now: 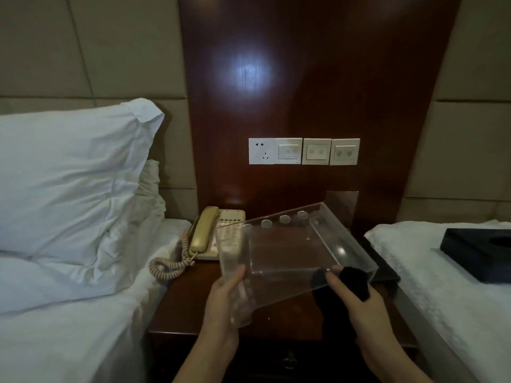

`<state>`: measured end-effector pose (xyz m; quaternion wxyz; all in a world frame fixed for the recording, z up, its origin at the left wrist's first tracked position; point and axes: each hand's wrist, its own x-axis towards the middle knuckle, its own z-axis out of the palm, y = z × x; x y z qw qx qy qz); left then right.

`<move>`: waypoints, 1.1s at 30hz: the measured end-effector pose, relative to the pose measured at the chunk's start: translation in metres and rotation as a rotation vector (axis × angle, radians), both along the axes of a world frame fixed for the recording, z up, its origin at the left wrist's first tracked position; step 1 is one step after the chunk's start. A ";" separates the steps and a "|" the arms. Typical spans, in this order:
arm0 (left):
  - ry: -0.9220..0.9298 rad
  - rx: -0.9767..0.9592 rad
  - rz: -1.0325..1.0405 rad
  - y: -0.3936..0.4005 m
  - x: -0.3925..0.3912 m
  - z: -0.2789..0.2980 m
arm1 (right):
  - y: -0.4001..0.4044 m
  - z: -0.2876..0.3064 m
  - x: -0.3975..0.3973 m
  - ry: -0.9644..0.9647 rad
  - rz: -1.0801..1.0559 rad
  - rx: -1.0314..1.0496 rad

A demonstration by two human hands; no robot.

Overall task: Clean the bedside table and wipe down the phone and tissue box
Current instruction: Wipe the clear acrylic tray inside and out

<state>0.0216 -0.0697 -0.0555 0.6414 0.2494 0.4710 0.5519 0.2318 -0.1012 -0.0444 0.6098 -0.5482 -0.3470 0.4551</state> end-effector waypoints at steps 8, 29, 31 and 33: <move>-0.120 0.035 0.024 0.024 -0.010 0.010 | 0.033 -0.021 -0.012 0.054 0.032 -0.303; -0.016 -0.054 0.104 0.068 -0.003 0.010 | 0.138 -0.053 -0.011 0.172 -0.174 -0.602; -0.035 -0.062 0.104 0.068 -0.002 0.015 | 0.134 -0.050 -0.017 0.200 -0.202 -0.600; -0.052 -0.055 0.103 0.068 -0.004 0.018 | 0.126 -0.045 -0.020 0.246 -0.239 -0.571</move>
